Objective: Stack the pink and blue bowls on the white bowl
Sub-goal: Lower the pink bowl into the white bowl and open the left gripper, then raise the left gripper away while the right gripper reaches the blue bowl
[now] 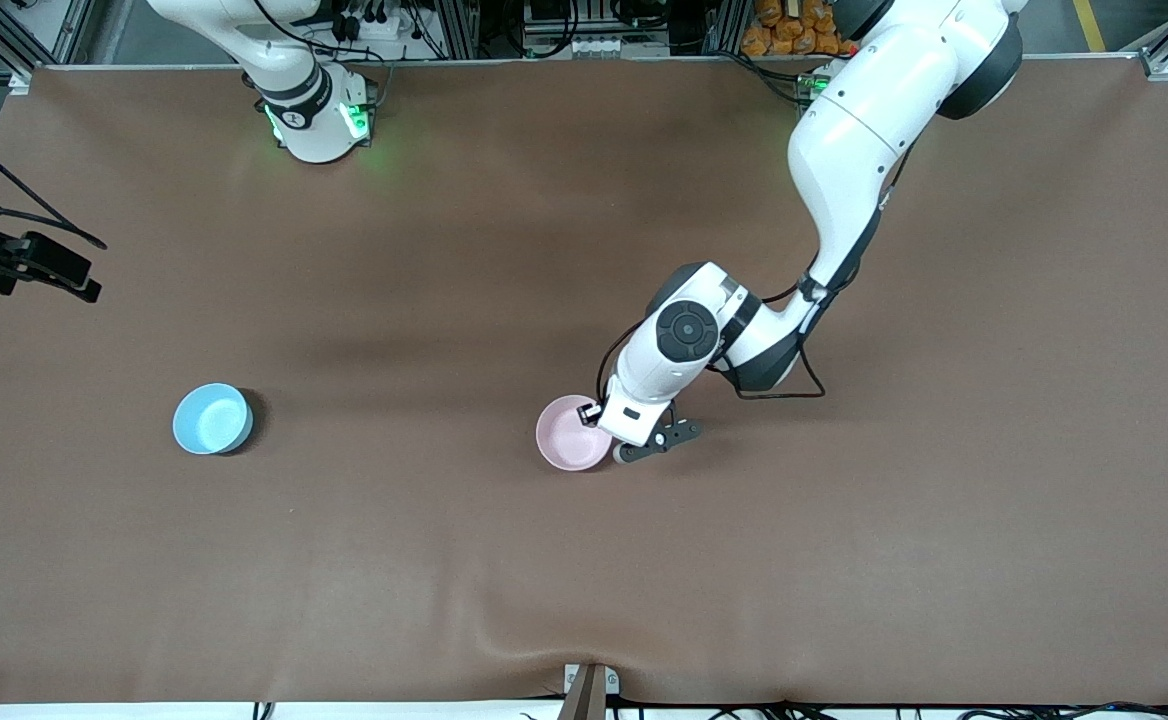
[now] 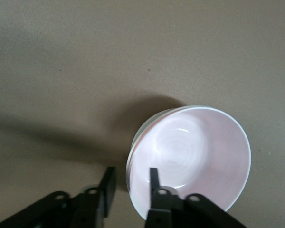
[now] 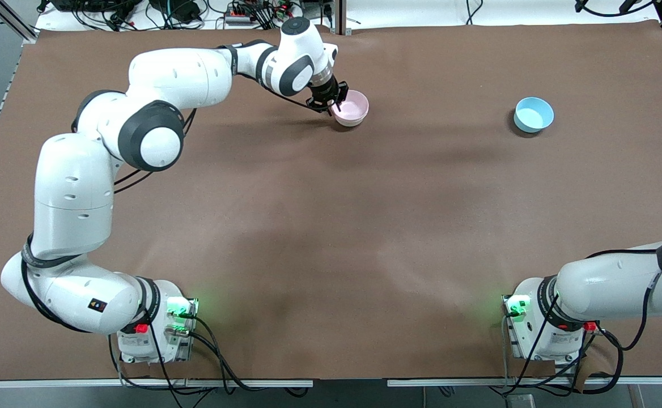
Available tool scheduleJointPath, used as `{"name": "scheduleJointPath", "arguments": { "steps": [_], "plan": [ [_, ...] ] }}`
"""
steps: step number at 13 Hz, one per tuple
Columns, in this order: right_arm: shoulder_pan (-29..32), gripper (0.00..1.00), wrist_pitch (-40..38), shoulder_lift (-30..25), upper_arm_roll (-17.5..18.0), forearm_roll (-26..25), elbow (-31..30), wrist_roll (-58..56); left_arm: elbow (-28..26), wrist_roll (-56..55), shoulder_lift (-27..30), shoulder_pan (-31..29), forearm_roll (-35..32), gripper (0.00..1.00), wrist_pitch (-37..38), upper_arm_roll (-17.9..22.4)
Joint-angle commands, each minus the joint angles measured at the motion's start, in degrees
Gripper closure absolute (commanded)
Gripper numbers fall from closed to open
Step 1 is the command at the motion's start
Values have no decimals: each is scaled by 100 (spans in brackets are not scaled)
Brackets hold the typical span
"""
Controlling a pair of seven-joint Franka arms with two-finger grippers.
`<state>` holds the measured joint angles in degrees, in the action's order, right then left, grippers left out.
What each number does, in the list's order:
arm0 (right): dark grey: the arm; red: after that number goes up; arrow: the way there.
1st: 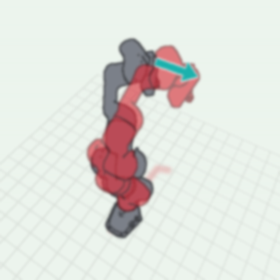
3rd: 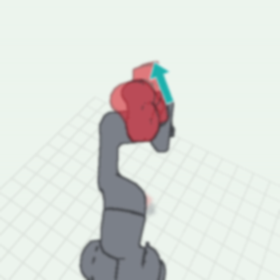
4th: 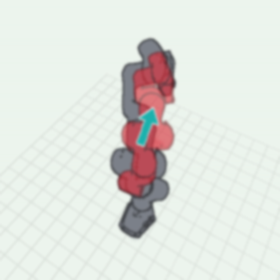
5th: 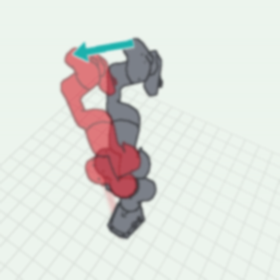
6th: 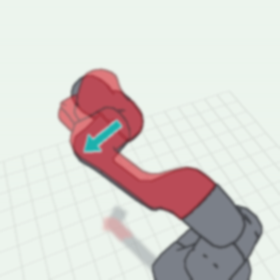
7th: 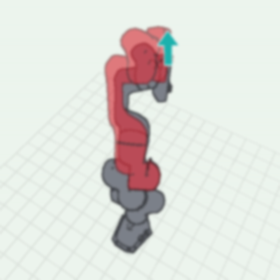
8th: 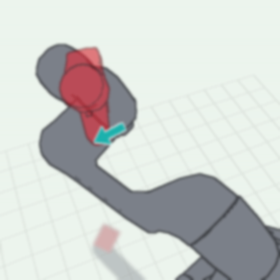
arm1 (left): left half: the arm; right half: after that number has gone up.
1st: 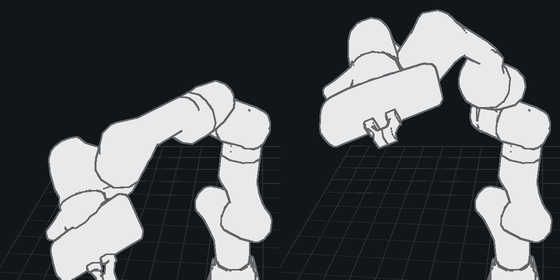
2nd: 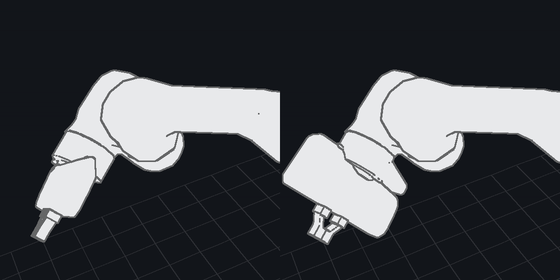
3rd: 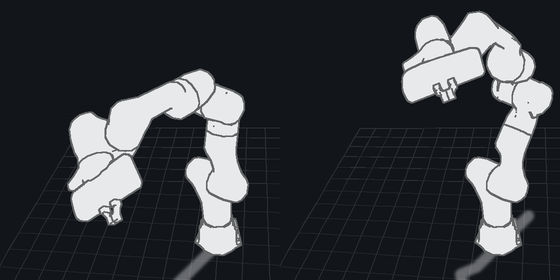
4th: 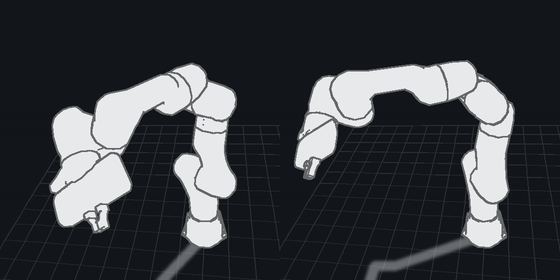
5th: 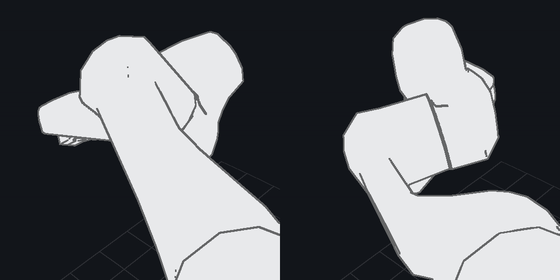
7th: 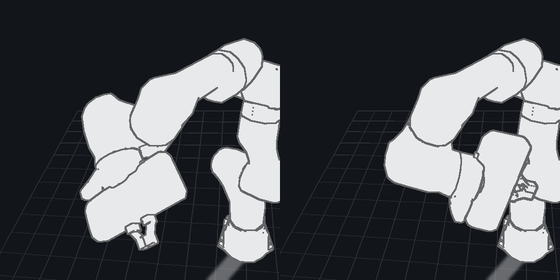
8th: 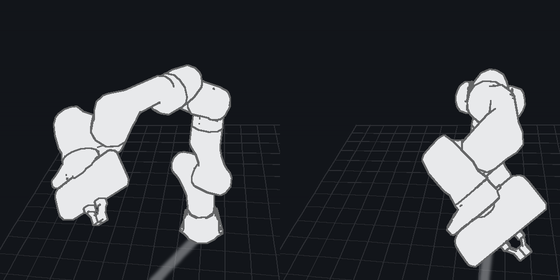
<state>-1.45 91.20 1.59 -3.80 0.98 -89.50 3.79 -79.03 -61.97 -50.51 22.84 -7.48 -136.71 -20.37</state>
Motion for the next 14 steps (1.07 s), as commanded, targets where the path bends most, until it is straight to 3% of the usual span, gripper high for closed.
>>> {"name": "scheduleJointPath", "arguments": {
  "steps": [1, 8, 12, 14],
  "plan": [
    [-153, 0, -32, 17, -25, 51, 29, 60, 133, -123, 356, 46, -131, 0, 721, 183],
    [-364, 0, 161, 201, -16, 7, 126, -336, 107, 1213, 1894, -771, -254, 0, 2927, 183],
    [-347, 0, 3, 710, -25, -19, 117, -300, 89, 1450, 2562, -1159, -262, 0, 4132, 192],
    [-164, 0, 64, 1157, -33, 7, 152, -335, 11, 1870, 2887, -1351, -271, 0, 4257, 192]
  ]
}}
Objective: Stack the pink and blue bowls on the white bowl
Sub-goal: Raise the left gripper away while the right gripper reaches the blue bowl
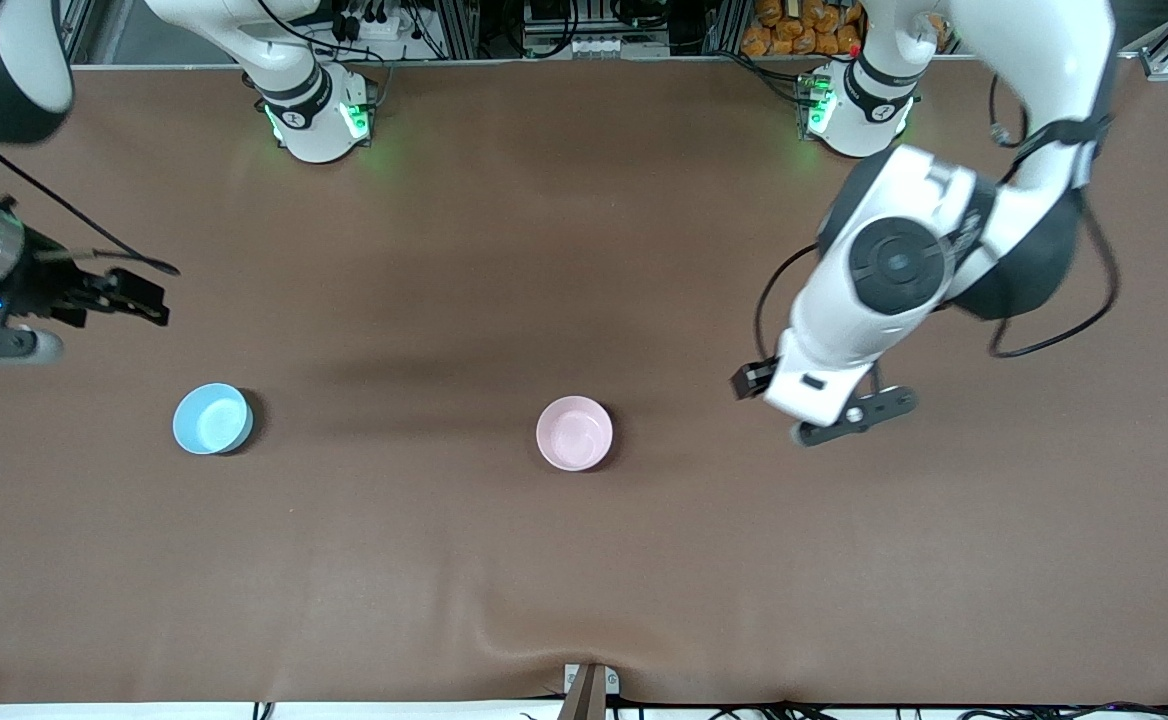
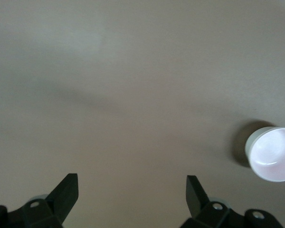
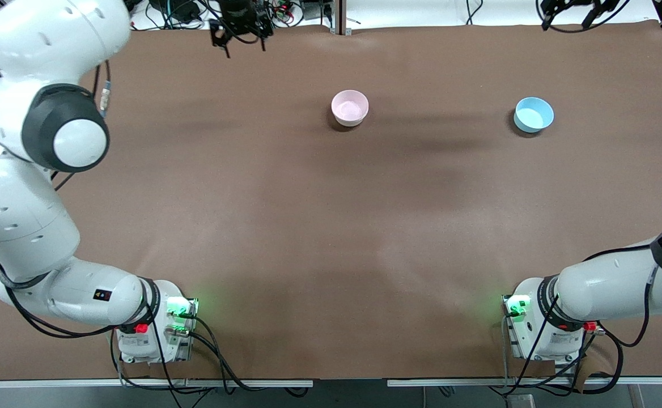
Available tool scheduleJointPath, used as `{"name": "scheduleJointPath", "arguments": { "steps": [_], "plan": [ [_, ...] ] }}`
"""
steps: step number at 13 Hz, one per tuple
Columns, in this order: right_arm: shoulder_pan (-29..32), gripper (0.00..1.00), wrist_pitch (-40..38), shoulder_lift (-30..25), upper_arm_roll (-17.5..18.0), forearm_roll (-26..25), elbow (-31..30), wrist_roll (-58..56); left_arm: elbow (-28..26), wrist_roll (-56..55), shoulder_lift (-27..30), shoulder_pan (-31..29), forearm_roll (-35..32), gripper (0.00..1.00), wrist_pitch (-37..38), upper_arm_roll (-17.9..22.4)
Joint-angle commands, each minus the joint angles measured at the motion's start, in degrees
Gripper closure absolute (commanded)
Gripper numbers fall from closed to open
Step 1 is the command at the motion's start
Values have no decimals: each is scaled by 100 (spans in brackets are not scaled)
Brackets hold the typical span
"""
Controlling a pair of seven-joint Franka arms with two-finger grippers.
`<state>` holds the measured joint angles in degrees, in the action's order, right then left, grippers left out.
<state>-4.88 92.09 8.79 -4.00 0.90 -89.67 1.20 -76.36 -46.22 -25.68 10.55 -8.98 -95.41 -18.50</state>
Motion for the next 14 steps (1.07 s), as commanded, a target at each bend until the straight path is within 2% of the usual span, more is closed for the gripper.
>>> {"name": "scheduleJointPath", "arguments": {
  "steps": [1, 4, 7, 9, 12, 14],
  "plan": [
    [320, 0, 37, 735, -13, 33, 213, -76, -265, 532, 554, -280, -113, 0, 145, -13],
    [540, 0, 352, 1396, -22, -20, 257, -172, -266, 1263, 915, -694, -95, 0, 347, -40],
    [1005, 0, 774, 2019, -22, -20, 143, -934, -318, 1264, 1152, -783, -16, 0, 619, -40],
    [1077, 0, 1081, 2092, -22, -11, -154, -1121, -318, 1326, 1223, -809, -25, 0, 734, -31],
    [1103, 0, 1959, 2066, -22, -11, -769, -1322, -301, 1598, 1320, -1142, -25, 0, 778, -49],
    [1173, 0, 2164, 2065, -22, -11, -885, -1438, -301, 1703, 1460, -1178, -7, 0, 840, -40]
  ]
}}
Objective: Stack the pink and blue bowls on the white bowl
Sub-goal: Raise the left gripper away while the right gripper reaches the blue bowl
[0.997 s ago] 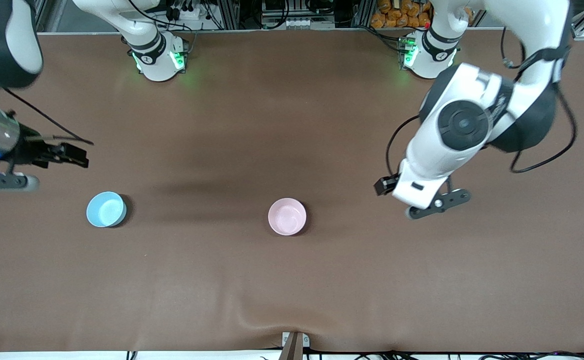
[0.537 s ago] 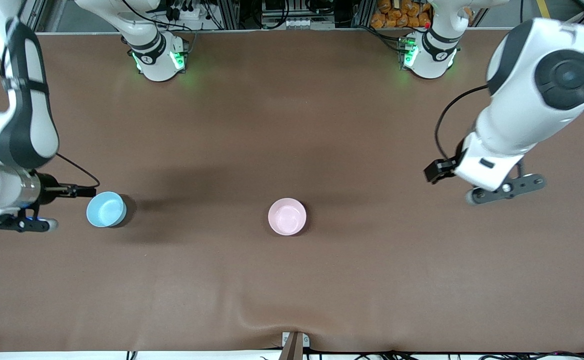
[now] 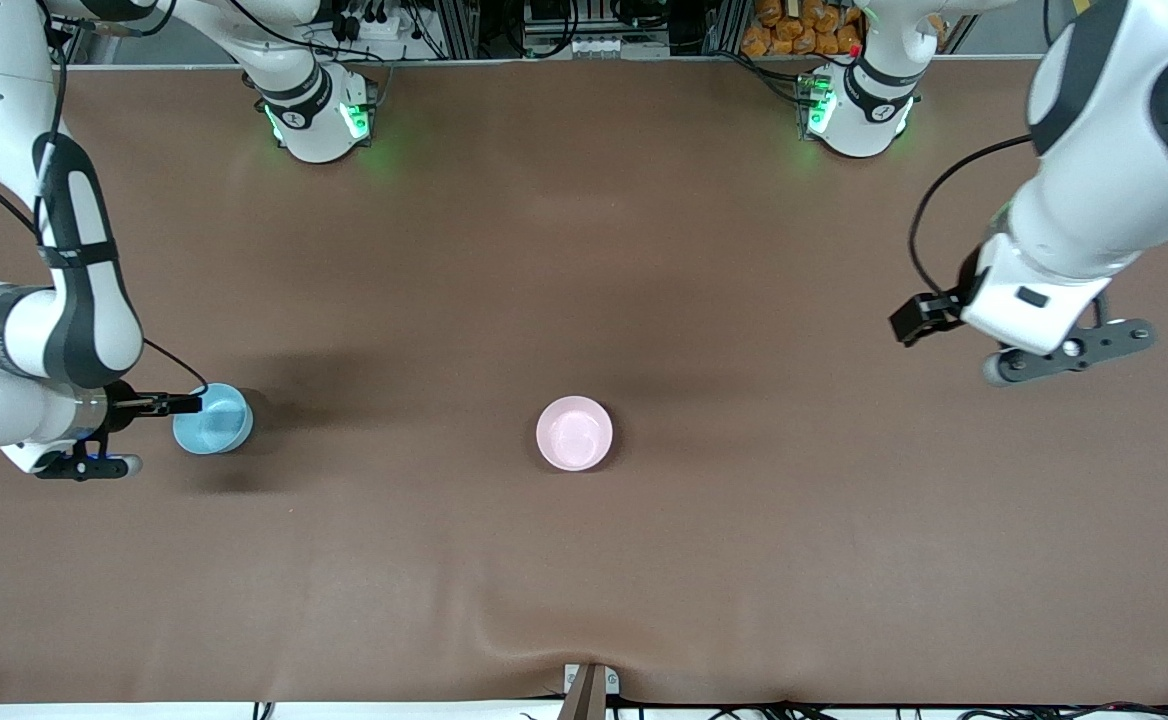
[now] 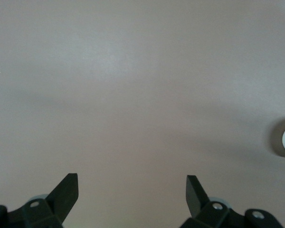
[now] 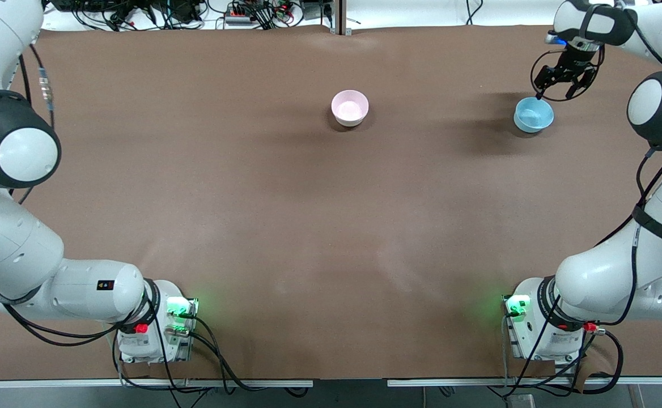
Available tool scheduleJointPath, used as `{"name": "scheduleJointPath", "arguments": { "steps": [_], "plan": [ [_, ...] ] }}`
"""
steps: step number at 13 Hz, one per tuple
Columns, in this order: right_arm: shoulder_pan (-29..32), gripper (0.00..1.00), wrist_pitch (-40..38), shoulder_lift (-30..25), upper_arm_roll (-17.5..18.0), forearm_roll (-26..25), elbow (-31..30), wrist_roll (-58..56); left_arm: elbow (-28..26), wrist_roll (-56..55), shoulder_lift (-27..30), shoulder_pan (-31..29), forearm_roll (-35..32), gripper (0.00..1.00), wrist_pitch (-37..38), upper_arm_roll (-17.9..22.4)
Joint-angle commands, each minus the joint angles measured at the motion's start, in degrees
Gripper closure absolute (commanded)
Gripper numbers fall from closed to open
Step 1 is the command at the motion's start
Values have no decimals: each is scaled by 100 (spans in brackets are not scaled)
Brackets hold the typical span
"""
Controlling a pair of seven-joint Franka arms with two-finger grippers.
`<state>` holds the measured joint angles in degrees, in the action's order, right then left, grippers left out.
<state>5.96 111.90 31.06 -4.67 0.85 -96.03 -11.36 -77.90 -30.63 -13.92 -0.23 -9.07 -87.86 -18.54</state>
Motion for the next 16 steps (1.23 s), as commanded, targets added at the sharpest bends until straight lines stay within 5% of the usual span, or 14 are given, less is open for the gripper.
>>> {"name": "scheduleJointPath", "arguments": {
  "steps": [1, 4, 10, 14, 15, 16],
  "plan": [
    [125, 0, 261, -152, 45, -6, -337, -191, -146, 188, 302, -100, 11, 0, 85, -35],
    [204, 0, 1191, -205, 53, -6, -1039, -244, -146, 521, 311, -240, -6, 0, 85, -44],
    [265, 6, 1526, -188, 53, 3, -1321, -332, -111, 857, 461, -329, -7, 0, 50, -70],
    [345, 81, 1861, -170, 53, 3, -1524, -719, -120, 892, 583, -311, 11, 0, 15, -79],
    [345, 96, 1835, -179, 62, 20, -1515, -727, -137, 936, 601, -329, 28, 0, 32, -79],
    [310, 100, 1809, -187, 54, 20, -1507, -719, -137, 1110, 601, -364, 81, 0, 32, -36]
  ]
}}
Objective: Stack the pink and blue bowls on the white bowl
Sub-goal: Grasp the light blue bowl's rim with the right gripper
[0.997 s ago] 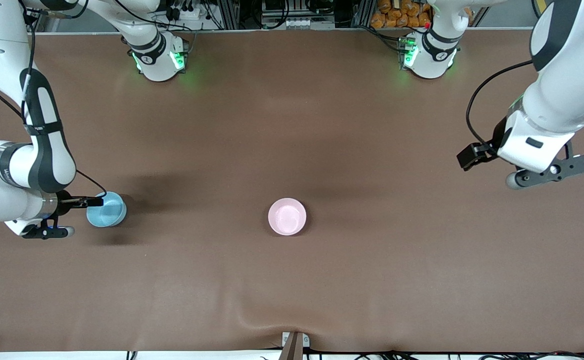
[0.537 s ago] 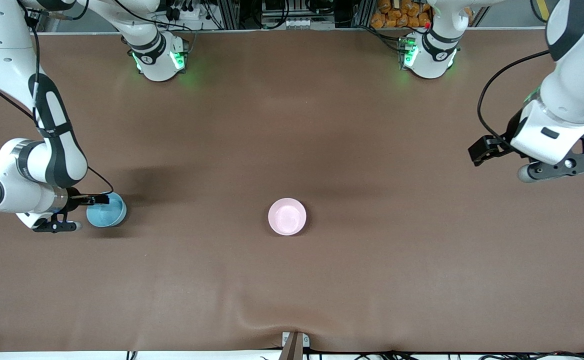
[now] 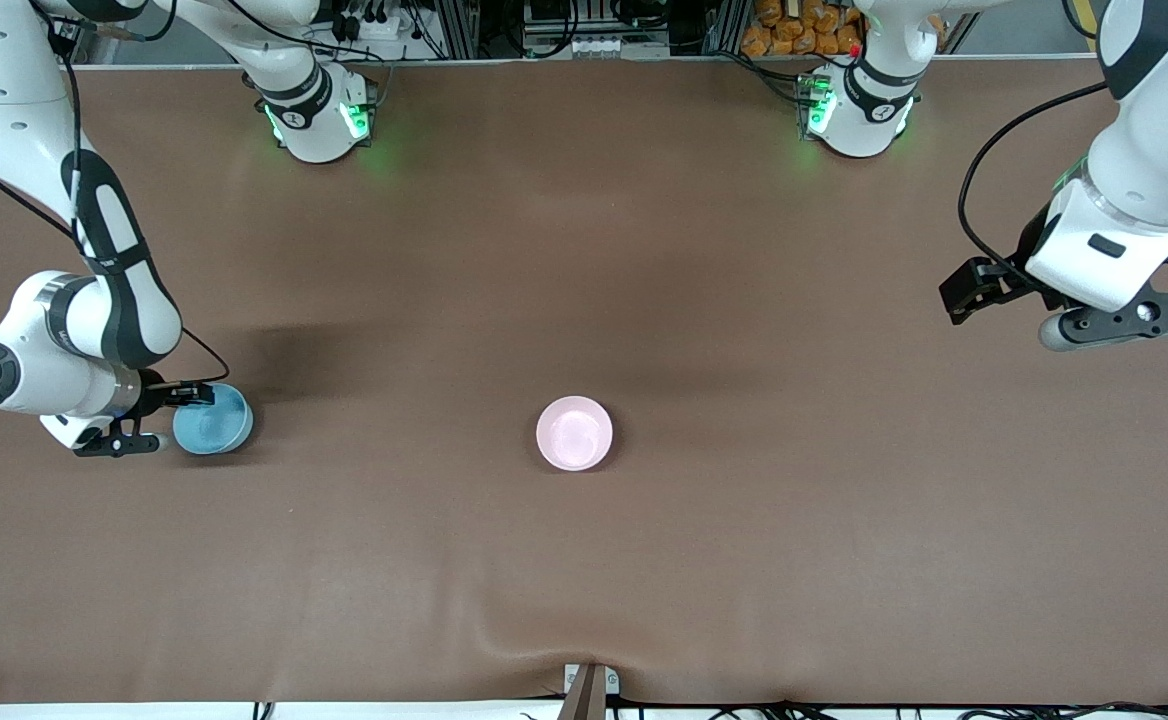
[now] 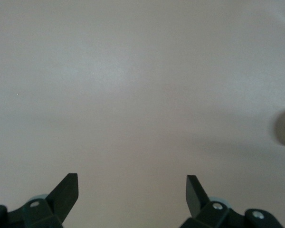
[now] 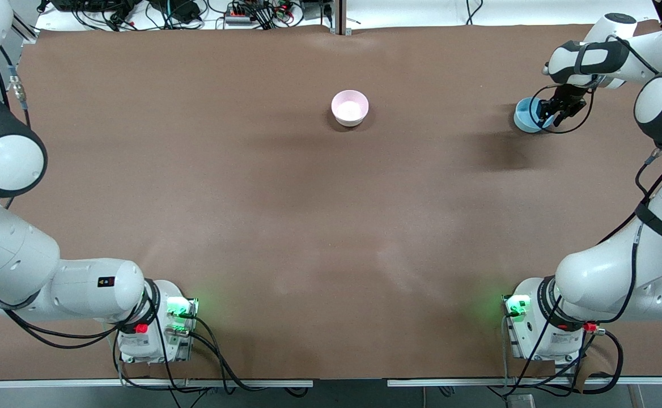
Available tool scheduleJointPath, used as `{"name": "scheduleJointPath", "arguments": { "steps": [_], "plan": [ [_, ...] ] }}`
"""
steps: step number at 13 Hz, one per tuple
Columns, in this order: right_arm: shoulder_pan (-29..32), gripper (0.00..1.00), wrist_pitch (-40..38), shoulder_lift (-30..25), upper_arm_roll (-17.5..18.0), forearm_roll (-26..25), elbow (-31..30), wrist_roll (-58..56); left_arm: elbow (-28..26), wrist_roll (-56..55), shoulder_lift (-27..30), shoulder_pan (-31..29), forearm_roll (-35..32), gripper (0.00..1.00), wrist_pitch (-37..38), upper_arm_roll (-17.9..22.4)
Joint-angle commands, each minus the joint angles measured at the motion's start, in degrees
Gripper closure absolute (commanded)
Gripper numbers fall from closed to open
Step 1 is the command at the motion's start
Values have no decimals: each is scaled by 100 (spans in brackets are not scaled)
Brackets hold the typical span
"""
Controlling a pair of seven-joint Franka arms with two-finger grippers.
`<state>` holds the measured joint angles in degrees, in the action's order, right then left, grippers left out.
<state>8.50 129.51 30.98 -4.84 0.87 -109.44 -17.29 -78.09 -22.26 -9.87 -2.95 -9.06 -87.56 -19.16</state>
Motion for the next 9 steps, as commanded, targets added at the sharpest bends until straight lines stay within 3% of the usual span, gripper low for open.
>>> {"name": "scheduleJointPath", "arguments": {
  "steps": [1, 3, 6, 8, 9],
  "plan": [
    [21, 100, -30, -188, 79, 18, -130, -117, -127, 641, 231, -222, 132, 0, -15, 52],
    [12, 100, -110, -188, 80, 18, -69, -117, -319, 1117, 415, -232, 150, 0, 2, 210],
    [-49, 100, -424, -267, 106, 53, 220, -65, -934, 1374, 907, 416, 570, 0, 11, 1525],
    [-242, 100, -785, -285, 185, 71, 616, -56, -1024, 1356, 970, 655, 624, 0, 124, 1976],
    [-348, 100, -804, -320, 281, 132, 730, -56, -1024, 1278, 996, 646, 798, 0, 177, 1995]
  ]
}}
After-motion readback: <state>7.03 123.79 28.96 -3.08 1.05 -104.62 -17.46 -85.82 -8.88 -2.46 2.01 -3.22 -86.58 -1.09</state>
